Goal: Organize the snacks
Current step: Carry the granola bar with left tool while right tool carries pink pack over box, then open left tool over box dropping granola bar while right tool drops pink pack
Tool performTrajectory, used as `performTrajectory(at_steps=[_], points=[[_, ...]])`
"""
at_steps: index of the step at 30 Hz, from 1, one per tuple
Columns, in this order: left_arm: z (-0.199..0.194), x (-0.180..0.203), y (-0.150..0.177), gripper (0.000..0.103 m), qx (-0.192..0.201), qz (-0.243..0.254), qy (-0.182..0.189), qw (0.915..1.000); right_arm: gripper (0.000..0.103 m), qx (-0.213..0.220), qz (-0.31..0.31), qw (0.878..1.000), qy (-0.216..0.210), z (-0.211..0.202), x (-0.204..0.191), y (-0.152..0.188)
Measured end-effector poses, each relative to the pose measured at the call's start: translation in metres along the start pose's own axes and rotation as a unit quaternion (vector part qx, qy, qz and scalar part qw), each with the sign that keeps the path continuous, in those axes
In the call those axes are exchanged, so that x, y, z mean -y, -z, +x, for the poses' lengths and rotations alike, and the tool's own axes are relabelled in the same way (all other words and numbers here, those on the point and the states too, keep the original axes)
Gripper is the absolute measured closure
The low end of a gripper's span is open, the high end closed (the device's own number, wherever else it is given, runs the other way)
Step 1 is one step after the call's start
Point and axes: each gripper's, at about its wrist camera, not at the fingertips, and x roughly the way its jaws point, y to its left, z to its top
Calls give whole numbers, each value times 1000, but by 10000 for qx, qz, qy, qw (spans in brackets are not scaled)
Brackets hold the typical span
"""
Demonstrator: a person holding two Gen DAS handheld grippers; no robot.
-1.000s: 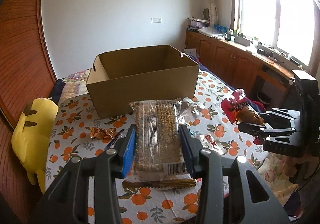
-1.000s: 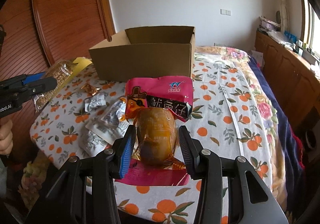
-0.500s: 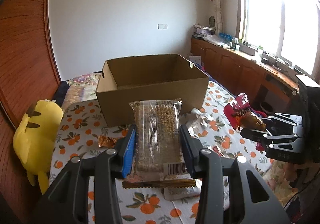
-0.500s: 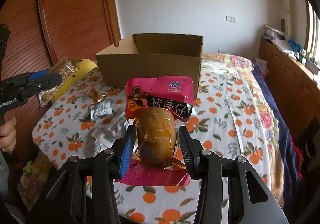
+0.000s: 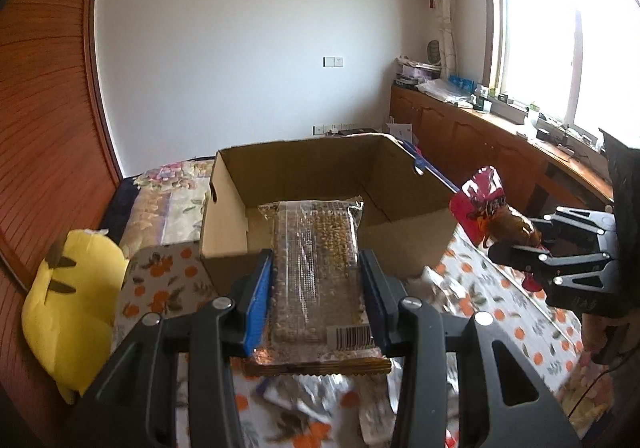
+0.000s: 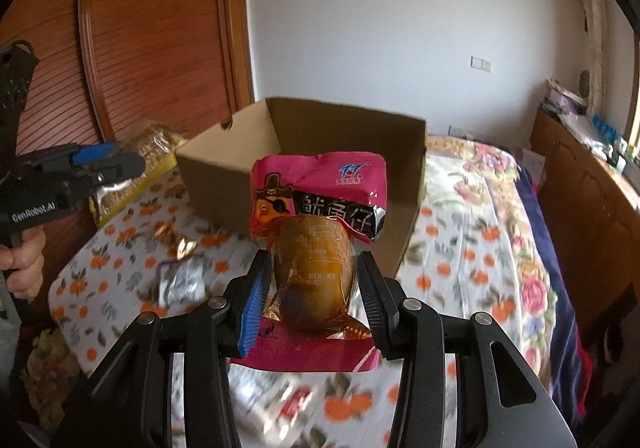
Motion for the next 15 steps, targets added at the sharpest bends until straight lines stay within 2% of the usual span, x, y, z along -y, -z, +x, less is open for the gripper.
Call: performTrajectory(at_steps=[6, 15], points=[[36, -11, -24, 61, 5, 95, -10, 10000, 59, 97, -73, 9999, -54, 34, 12, -38], [89, -24, -43, 61, -146, -27, 187, 9997, 59, -45, 163, 9998, -131, 97, 34, -67]])
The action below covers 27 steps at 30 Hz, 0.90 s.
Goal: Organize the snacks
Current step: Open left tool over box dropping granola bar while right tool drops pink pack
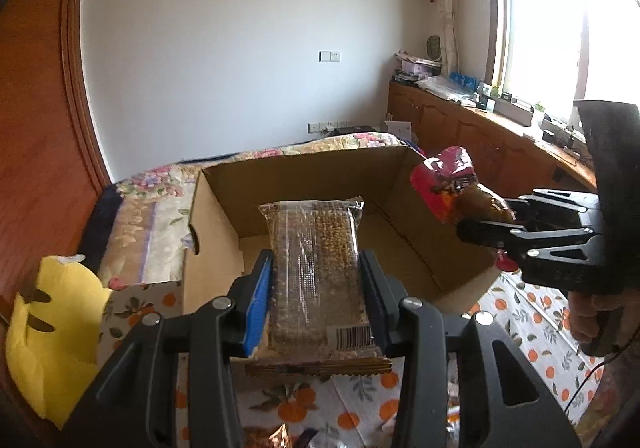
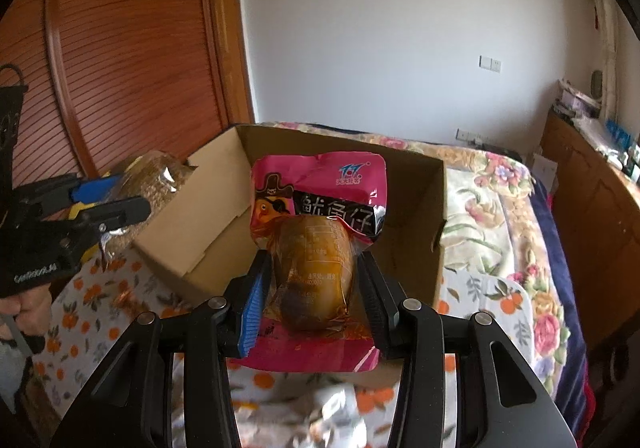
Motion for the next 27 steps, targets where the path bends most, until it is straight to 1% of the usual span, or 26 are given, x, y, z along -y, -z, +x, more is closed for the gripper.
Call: performTrajectory(at_steps=[2, 7, 12, 15, 16, 18, 19, 21, 24, 27], points=[[11, -2, -5, 61, -52, -47, 46, 10000, 59, -56, 42, 10000, -1, 12, 2, -4], [31, -1, -7, 61, -207, 26, -4, 9998, 59, -212, 22, 9998, 28, 33, 4, -3], [43, 4, -4, 60, -314, 65, -46, 9995, 59, -326, 83, 9994, 21, 44, 7, 0], [47, 6, 0, 57, -373, 108, -76, 9992, 57, -384, 94, 9992, 7, 48, 6, 2], [48, 7, 0, 57, -372, 121, -79, 9992, 54, -409, 71, 9991, 13, 48, 4, 3], [46, 9, 1, 53, -342, 136, -97, 9993, 54, -449, 44, 9990, 63, 48, 3, 4], [45, 9, 0, 50, -332, 137, -100, 9993, 48, -411, 23, 9991, 58, 46, 2, 4], [43, 8, -2, 48, -348, 135, -94, 9993, 42, -308, -19, 9995, 96, 38, 0, 3], [39, 10, -4, 47, -368, 166, -80, 9992, 41, -224, 55, 9997, 72, 30, 1, 0], [27, 13, -2, 45, -289, 180, -46, 9994, 41, -95, 152, 9998, 10, 15, 4, 0]])
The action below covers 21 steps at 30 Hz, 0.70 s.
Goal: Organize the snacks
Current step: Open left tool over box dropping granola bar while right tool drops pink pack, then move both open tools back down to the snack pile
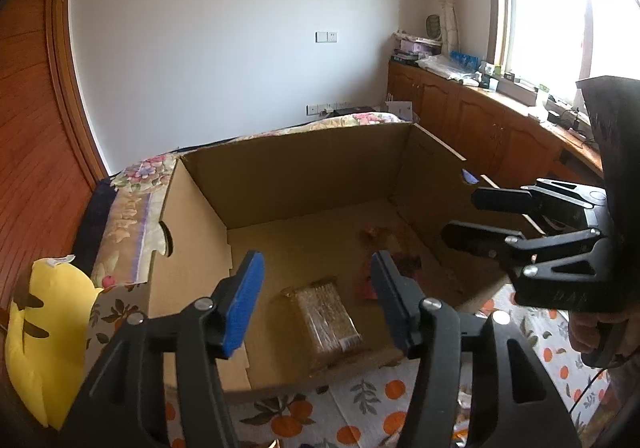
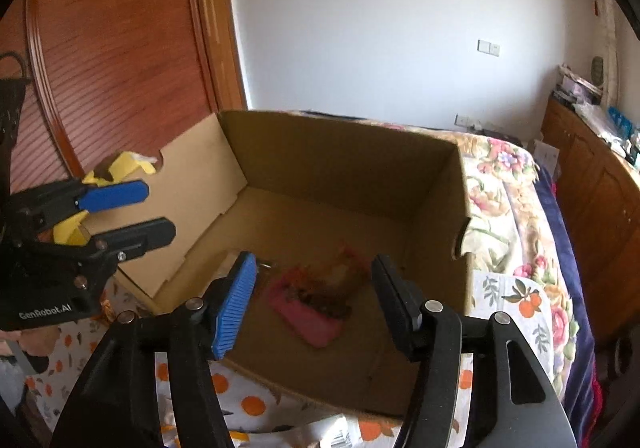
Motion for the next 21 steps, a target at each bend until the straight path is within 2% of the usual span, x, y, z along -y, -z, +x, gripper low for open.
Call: performTrajectory(at_steps=[6, 13, 21], points=[[-33, 4, 15, 39, 64, -58, 252, 9996, 41, 173, 160, 9996, -183, -43, -6, 19], [-74, 15, 46, 35, 119, -61, 350, 9993, 41, 239, 257, 9991, -250, -95, -23, 56], [-105, 27, 82, 34, 56, -36, 325, 9994, 41, 173, 420, 9986, -285, -118, -36, 88]])
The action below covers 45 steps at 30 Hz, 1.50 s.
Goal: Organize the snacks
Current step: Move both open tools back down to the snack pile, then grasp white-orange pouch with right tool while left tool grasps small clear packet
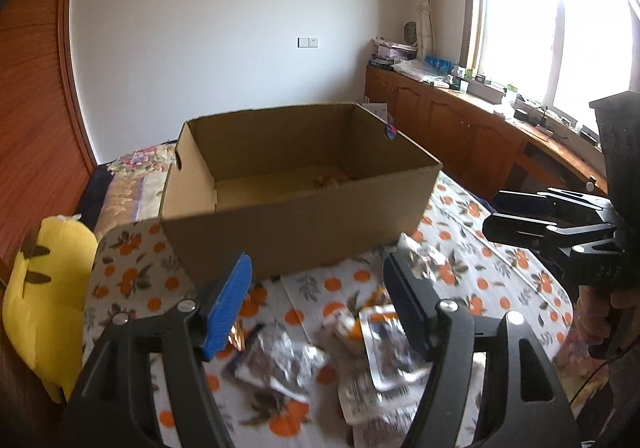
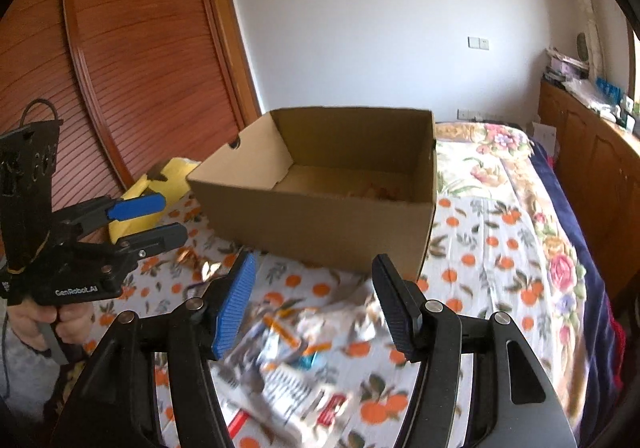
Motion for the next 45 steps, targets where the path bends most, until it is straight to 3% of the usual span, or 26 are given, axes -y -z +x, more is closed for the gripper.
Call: performTrajectory(at_steps=[10, 19, 33, 39, 44, 45], points=[[-10, 4, 48, 34, -136, -66, -63, 9999, 41, -302, 282, 9990, -140, 14, -13, 55], [-11, 4, 85, 34, -319, -106, -75, 9994, 41, -522, 598, 9960, -420, 38, -23, 79], [-10, 1, 120, 34, -420, -227, -132, 9988, 42, -760, 644, 9942, -399, 68, -38, 86], [-9, 0, 123, 34, -432, -316, -103, 9985, 42, -960, 656, 9931, -174, 89, -39, 84], [-8, 2, 123, 34, -435, -317, -96, 9985, 48, -985, 715, 9925, -139, 96, -35, 84], [-8, 2, 123, 34, -435, -306, -101, 9985, 54, -975, 716, 9926, -146, 96, -35, 83]])
